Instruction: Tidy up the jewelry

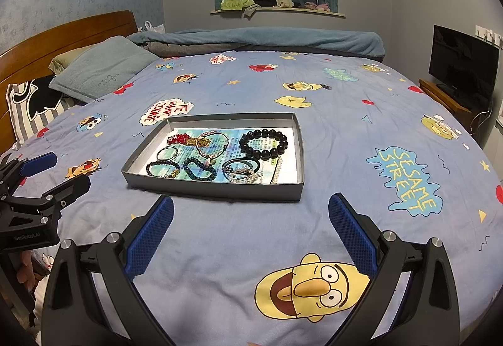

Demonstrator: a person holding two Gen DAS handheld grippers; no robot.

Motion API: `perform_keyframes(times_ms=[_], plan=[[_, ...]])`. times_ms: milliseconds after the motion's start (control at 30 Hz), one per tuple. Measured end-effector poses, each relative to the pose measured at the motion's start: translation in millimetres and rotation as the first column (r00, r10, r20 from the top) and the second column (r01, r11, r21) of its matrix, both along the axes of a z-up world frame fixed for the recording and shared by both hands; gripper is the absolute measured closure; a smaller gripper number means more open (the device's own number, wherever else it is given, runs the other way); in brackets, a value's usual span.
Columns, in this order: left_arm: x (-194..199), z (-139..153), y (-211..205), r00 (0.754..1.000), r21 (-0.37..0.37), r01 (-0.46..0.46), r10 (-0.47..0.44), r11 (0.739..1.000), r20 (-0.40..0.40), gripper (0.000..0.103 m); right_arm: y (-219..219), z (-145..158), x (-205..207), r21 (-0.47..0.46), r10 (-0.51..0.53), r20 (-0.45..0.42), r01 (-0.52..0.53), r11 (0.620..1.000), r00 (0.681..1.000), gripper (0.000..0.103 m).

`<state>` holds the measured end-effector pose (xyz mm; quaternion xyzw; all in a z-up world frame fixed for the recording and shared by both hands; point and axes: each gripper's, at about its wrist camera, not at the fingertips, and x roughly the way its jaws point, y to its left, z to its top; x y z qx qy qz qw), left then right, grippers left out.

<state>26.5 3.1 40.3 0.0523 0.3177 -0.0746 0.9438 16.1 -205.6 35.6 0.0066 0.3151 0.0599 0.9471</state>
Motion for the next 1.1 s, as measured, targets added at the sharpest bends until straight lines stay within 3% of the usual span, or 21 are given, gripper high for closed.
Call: perform_keyframes(times_ms=[533,700,1100], plan=[[-0.8,0.3,-0.2,1.000,0.004,-0.003,0.003,1.000,0.013,0.005,-0.5,-0.3,0.6,0.001,0.000,-0.002,0.000,1.000,1.000,0.006],[-3.4,0.6,-5.6,0.999,0.046,0.009,-0.011,0.999,0.048,0.005,-0.2,-1.4,-0.2,0.002,-0.001,-0.004,0.001,1.000,1.000,0.006],[3.5,-8.4,-7.0,1.000,0.038,0.028,-0.027,0.999,-0.007,0.005,-0.6,-9.6,3.9,0.004,0.001,-0.022,-0.001,1.000,1.000,0.006]])
